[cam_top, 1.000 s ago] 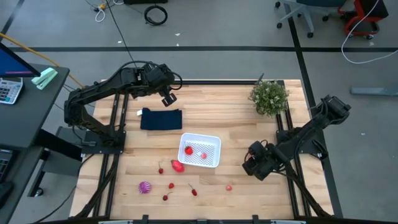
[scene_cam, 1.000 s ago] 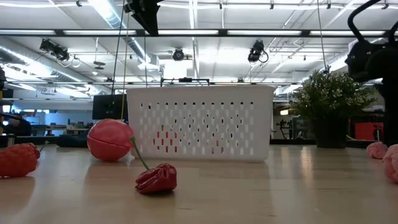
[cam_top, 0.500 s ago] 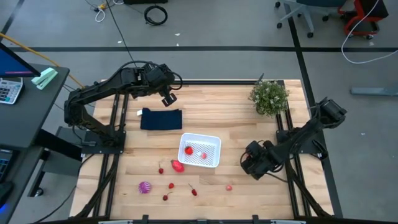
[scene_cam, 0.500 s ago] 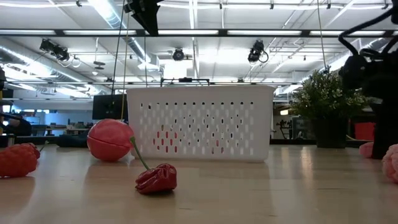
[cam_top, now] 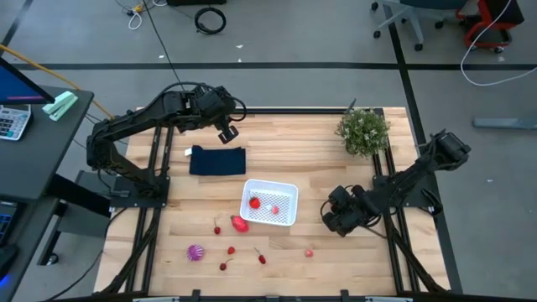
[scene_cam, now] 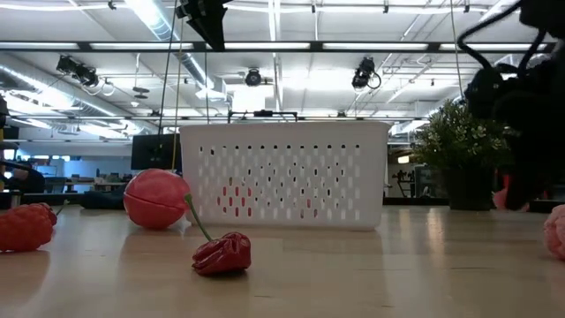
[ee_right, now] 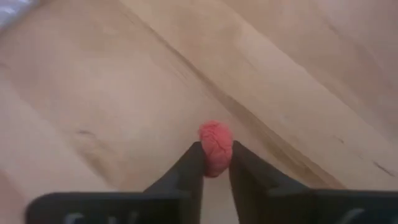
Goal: Pick and placing Produce into tupperware
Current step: Put the peach into the white bin
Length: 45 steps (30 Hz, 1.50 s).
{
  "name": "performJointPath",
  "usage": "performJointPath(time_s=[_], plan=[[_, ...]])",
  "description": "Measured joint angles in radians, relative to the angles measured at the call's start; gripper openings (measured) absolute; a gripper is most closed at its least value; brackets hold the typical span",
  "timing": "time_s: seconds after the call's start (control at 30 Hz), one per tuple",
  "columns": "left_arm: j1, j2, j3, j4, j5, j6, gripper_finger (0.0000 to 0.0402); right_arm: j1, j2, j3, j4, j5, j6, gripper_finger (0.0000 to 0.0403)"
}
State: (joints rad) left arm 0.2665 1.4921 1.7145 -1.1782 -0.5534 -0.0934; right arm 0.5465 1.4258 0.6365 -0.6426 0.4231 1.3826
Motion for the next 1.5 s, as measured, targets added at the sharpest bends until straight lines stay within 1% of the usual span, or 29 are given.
performJointPath(time_s=[0.1,0.2,0.27,0.37,0.43,0.47,0.5,0.53,0.6,0.63,0.7,0.73,0.8,0.87,0.93,1.03,1.13,1.27,1.5], plan=[[0.0,0.0,0.0,0.0,0.0,0.0,0.0107,-0.027,-0.059,0.013,0.013,0.004,-0.056,0.0038],[0.0,0.0,0.0,0.001,0.0,0.0,0.0107,-0.051,-0.121,0.059,0.012,0.059,-0.141,0.0037],[0.0,0.0,0.0,0.003,0.0,0.001,0.0107,-0.065,-0.163,0.105,0.016,0.141,-0.215,0.0048],[0.0,0.0,0.0,0.011,0.0,0.001,0.0107,-0.08,-0.207,0.193,0.036,0.326,-0.362,0.0064],[0.0,0.0,0.0,0.016,0.0,0.001,0.0107,-0.09,-0.216,0.244,0.113,0.449,-0.496,0.0068],[0.0,0.0,0.0,0.018,0.0,0.001,0.0107,-0.1,-0.214,0.265,0.177,0.461,-0.581,0.0069],[0.0,0.0,0.0,0.017,0.0,0.004,0.0107,-0.114,-0.202,0.283,0.251,0.433,-0.676,0.0069],[0.0,0.0,0.0,0.018,0.0,0.009,0.0107,-0.132,-0.185,0.296,0.333,0.372,-0.772,0.0069],[0.0,0.0,0.0,0.02,0.0,0.023,0.0107,-0.17,-0.129,0.317,0.499,0.188,-0.938,0.0067],[0.0,0.0,0.0,0.026,0.0,0.026,0.0107,-0.19,-0.092,0.333,0.548,0.088,-0.998,0.0067],[0.0,0.0,0.0,0.04,0.0,0.026,0.0107,-0.232,-0.017,0.387,0.544,-0.068,-1.042,0.0067],[0.0,0.0,0.0,0.047,0.0,0.026,0.0107,-0.253,0.018,0.423,0.502,-0.125,-1.044,0.0067],[0.0,0.0,0.0,0.053,0.0,0.027,0.0107,-0.299,0.085,0.505,0.375,-0.203,-1.045,0.0066],[0.0,0.0,0.0,0.052,0.0,0.027,0.0107,-0.341,0.156,0.582,0.246,-0.257,-1.043,0.0066],[0.0,0.0,0.0,0.051,0.0,0.028,0.0107,-0.375,0.227,0.643,0.163,-0.311,-1.038,0.0067],[0.0,0.0,0.0,0.051,0.0,0.028,0.0107,-0.412,0.333,0.711,0.115,-0.417,-1.058,0.0068],[0.0,0.0,0.0,0.051,0.0,0.029,0.0107,-0.436,0.429,0.743,0.109,-0.482,-1.087,0.0067],[0.0,0.0,0.0,0.051,0.0,0.029,0.0107,-0.456,0.512,0.77,0.1,-0.507,-1.116,0.0069],[0.0,0.0,0.0,0.051,0.0,0.039,0.0107,-0.477,0.543,0.792,0.088,-0.507,-1.201,0.0093]])
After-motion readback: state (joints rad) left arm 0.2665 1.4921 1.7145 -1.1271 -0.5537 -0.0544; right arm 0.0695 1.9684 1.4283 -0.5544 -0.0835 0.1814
